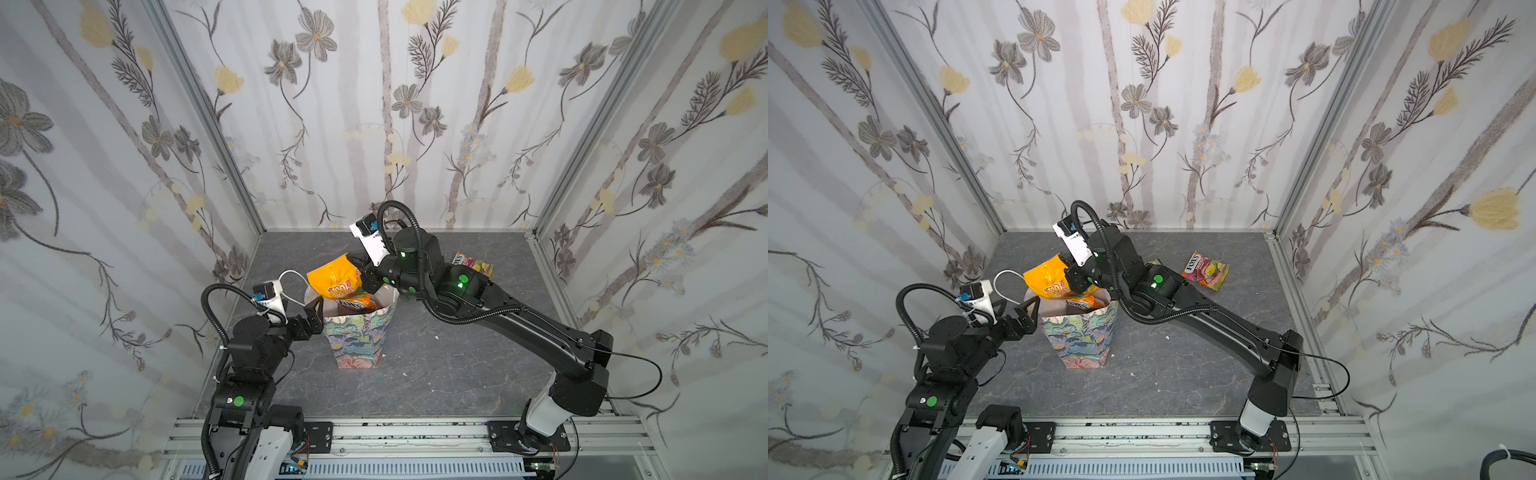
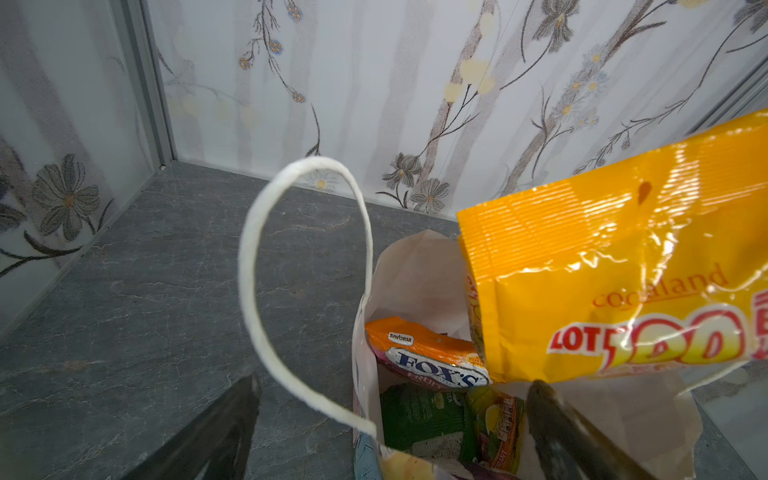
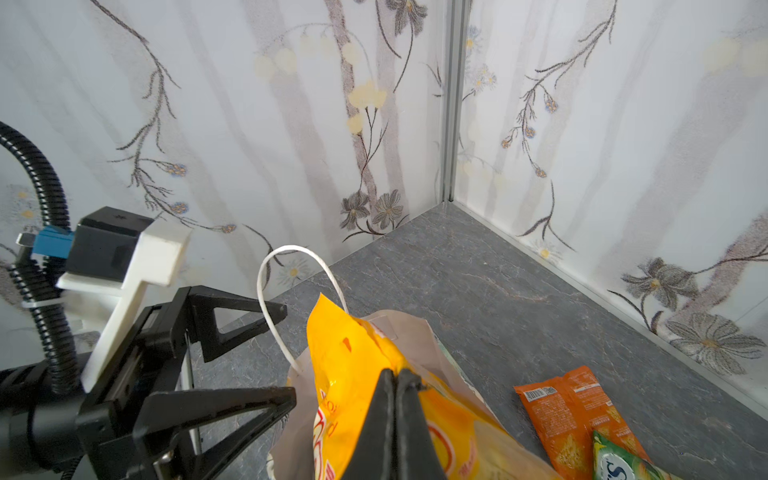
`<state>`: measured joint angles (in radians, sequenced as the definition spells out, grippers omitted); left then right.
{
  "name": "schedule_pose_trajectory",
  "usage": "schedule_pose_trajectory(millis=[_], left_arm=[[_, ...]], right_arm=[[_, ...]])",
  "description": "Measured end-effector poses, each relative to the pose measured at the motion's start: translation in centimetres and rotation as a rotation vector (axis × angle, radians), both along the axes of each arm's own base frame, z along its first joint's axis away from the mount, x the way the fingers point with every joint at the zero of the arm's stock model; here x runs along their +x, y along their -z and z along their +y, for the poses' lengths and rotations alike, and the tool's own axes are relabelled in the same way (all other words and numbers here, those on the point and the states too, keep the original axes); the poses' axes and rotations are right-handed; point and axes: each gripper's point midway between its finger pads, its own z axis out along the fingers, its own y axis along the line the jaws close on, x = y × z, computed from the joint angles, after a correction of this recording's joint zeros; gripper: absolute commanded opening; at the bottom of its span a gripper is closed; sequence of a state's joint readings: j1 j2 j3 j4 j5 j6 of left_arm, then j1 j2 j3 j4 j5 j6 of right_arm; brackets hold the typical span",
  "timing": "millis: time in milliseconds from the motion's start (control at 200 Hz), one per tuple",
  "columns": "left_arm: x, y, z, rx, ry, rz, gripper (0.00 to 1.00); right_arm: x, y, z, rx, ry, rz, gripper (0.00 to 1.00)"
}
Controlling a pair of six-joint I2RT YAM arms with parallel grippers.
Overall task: Place the snacks into the paper bag
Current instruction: 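Lower the Lot100 packet into the bag and open the right gripper, then move the right gripper back over the remaining packets on the table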
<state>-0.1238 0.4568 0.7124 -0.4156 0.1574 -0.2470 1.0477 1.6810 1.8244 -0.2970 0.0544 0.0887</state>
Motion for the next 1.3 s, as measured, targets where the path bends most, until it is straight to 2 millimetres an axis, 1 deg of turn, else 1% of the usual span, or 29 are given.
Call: schedule_pose_trajectory(millis=[150,295,375,519,704,779,844,899,1044,1119,1254,1299], left_arm=[[0.0,0.0,0.0,0.0,0.0,-0.001,1.0],[0.0,-0.1,0.0,0.0,0.0,-0.003,1.0],[0.0,-0.1,0.0,0.0,0.0,-0.003,1.0],[0.0,-0.1,0.0,0.0,0.0,-0.003,1.0],[0.0,-0.1,0.0,0.0,0.0,-0.003,1.0],[0.0,-0.1,0.0,0.0,0.0,-0.003,1.0],[0.0,-0.1,0.0,0.0,0.0,-0.003,1.0],[0.0,-0.1,0.0,0.0,0.0,-0.003,1.0],[0.0,-0.1,0.0,0.0,0.0,-0.003,1.0],[0.0,-0.1,0.0,0.0,0.0,-0.003,1.0],[0.0,-0.1,0.0,-0.001,0.0,-0.003,1.0],[0.0,-0.1,0.0,-0.001,0.0,-0.003,1.0]], right_arm=[[0.2,0.9,0.1,-0.037,-0.001,-0.006,0.0],[0.2,2.2,0.1,-0.083,-0.004,0.009,0.0],[0.0,2.9,0.2,-0.108,-0.011,0.02,0.0],[-0.6,3.6,0.4,-0.134,-0.029,0.028,0.0],[-1.0,3.8,0.6,-0.147,-0.041,0.021,0.01],[-0.9,3.9,0.5,-0.153,-0.041,0.019,0.05],[-1.0,4.0,0.6,-0.156,-0.042,0.018,0.11],[-1.0,4.0,0.7,-0.157,-0.044,0.018,0.12],[-1.0,3.2,0.8,-0.143,-0.041,-0.005,0.15],[-0.9,2.9,0.8,-0.137,-0.036,-0.015,0.18],[-0.9,2.7,0.7,-0.136,-0.027,-0.024,0.19],[-0.9,2.6,0.6,-0.135,-0.025,-0.025,0.2]])
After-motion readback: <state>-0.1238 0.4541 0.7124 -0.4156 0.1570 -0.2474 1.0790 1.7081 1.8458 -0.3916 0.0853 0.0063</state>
